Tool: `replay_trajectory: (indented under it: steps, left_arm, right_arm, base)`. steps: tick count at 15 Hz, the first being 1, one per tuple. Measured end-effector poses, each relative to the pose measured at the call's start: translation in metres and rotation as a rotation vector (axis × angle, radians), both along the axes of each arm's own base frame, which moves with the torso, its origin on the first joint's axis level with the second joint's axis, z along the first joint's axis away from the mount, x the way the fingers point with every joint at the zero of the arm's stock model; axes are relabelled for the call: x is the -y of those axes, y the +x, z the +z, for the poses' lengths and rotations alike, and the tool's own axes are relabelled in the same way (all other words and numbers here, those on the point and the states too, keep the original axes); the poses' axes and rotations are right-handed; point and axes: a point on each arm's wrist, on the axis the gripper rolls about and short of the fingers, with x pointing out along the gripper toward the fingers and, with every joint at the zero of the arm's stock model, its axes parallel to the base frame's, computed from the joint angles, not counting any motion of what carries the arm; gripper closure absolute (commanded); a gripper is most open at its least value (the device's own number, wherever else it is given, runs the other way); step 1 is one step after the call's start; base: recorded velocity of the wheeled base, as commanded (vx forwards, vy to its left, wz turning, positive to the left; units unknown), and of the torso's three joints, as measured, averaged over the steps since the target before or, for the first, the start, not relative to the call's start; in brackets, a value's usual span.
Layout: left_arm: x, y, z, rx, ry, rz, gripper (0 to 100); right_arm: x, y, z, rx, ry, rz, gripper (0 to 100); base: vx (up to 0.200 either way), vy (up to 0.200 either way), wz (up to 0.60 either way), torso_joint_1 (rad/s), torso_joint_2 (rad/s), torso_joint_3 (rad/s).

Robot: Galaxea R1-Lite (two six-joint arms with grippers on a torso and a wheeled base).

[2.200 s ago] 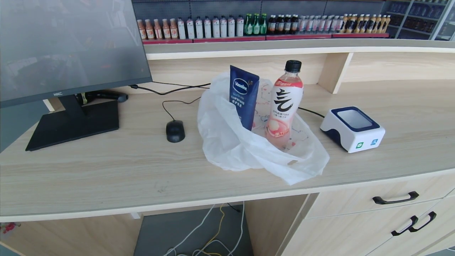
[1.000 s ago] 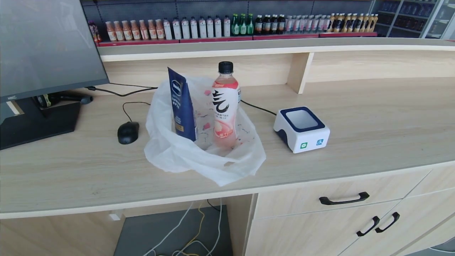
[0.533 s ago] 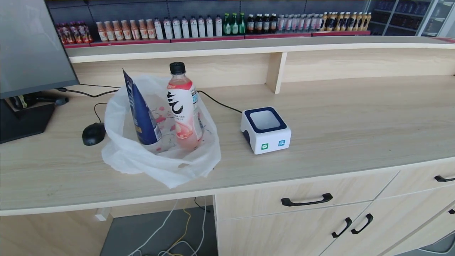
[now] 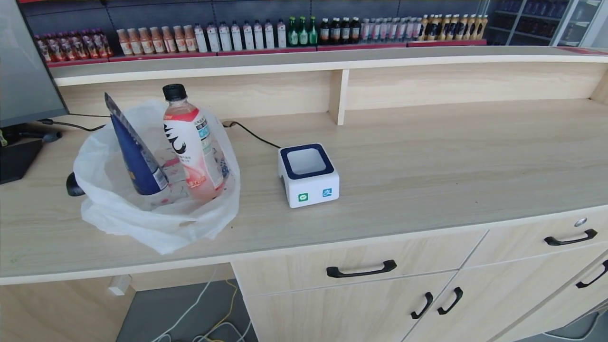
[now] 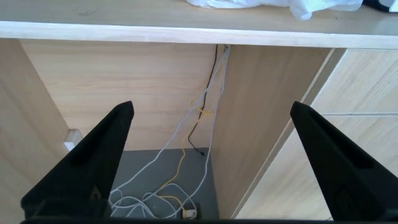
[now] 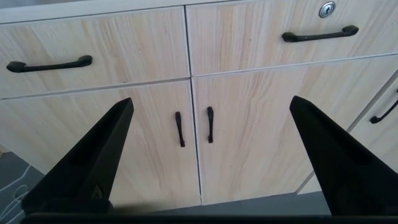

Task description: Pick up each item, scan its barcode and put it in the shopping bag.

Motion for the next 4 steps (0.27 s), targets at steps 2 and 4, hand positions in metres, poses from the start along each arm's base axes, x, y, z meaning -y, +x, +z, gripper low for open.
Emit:
replay_trajectory:
  steps: [2, 4]
  left_arm:
    - [0.0000, 0.0000, 0.0000, 0.000, 0.001, 0.000, 0]
    - [0.0000, 0.0000, 0.0000, 0.000, 0.001, 0.000, 0]
  right_arm:
    - [0.0000, 0.0000, 0.0000, 0.000, -0.001, 0.001, 0]
    - [0.0000, 0.0000, 0.0001, 0.001, -0.002, 0.001, 0]
  base:
    - [0.000, 0.000, 0.00, 0.000, 0.00, 0.000]
    - [0.000, 0.000, 0.00, 0.000, 0.00, 0.000]
